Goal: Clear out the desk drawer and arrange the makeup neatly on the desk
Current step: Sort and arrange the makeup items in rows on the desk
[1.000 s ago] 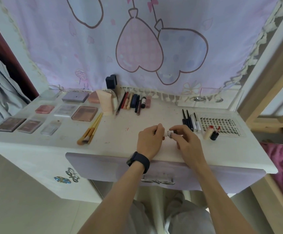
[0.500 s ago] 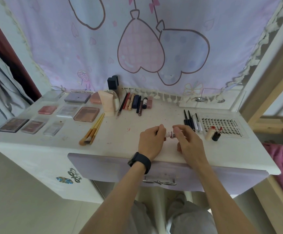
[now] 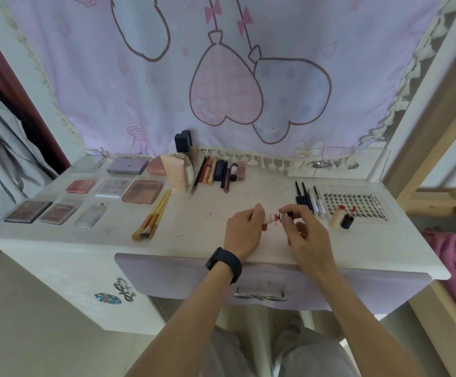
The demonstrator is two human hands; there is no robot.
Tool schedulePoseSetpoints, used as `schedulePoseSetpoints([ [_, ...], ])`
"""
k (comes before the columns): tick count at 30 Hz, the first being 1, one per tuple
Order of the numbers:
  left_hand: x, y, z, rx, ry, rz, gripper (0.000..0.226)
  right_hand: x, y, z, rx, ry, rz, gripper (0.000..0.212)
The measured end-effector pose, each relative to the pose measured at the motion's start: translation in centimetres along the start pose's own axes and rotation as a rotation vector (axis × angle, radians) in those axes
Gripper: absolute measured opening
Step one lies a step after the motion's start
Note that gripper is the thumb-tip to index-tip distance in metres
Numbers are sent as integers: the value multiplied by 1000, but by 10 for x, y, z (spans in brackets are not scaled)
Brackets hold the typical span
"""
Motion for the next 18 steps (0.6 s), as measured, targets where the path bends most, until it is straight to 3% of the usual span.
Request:
schedulePoseSetpoints([
  [3,3,2,7,-46,-3,-163,56,7,-4,-18,83,-60,-27,32],
  [7,20,-2,25,109,58,-422,45,5,-16,-44,143,-106,-68,25],
  [13,34,-39,64,-91,368,-374,18,1,-26,-69,187,-71,-147,19],
  [18,40,-47,61,-60,301,-396,28,6,-26,-94,156,-118,-153,29],
])
Point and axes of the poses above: each hand's wrist, its own x-axis away from the middle knuckle, its own y-axis out of the palm, z = x × y, the point moved 9 cm from there along -x, towards the middle knuckle, and after that the axes turned 13 degrees about -x, right-handed, at the moved point
